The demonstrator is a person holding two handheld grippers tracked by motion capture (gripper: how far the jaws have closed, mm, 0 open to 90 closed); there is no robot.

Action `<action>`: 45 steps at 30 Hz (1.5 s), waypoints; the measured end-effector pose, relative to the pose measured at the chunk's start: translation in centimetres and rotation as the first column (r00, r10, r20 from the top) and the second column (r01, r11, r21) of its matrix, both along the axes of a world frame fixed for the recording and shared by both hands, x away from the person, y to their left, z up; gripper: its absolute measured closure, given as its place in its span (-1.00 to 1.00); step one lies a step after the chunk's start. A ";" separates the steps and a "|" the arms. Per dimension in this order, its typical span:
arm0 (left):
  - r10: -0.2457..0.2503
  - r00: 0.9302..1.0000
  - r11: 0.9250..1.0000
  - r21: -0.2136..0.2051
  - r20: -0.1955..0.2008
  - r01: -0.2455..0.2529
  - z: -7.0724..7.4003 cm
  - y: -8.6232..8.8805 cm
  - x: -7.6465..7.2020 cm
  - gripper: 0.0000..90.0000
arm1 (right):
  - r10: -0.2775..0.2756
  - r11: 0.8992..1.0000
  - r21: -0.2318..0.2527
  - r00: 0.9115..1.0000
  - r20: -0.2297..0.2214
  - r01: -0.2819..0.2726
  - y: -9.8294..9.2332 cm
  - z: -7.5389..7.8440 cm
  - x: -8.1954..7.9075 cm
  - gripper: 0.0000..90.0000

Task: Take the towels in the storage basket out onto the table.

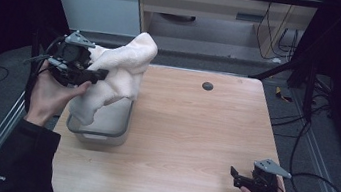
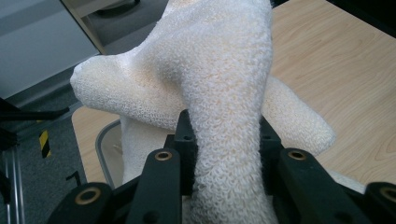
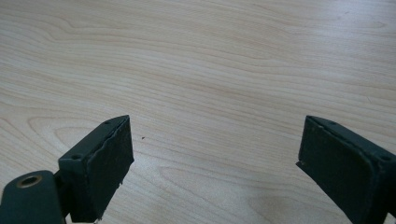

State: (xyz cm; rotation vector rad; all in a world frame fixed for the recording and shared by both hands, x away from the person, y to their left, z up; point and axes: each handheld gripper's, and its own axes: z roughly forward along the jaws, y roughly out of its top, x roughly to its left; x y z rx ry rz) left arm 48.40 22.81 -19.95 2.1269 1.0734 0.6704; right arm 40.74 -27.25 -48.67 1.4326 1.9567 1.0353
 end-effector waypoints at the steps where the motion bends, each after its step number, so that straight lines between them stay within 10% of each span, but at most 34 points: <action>1: -0.007 1.000 1.000 0.000 -0.002 0.007 0.1 -0.1 0.0 0.55 | 0.002 1.000 -0.001 1.000 0.001 -0.002 0.0 0.0 0.0 -0.78; 21: -0.058 0.998 0.998 -0.022 0.040 0.059 1.3 -1.5 -0.8 0.54 | 0.003 1.000 -0.013 1.000 -0.001 -0.003 0.0 -0.1 0.0 -0.78; 45: -0.190 0.982 0.982 0.010 0.008 0.190 -1.0 -8.2 -0.8 0.54 | 0.008 1.000 -0.007 1.000 -0.003 -0.008 0.0 0.0 0.0 -0.78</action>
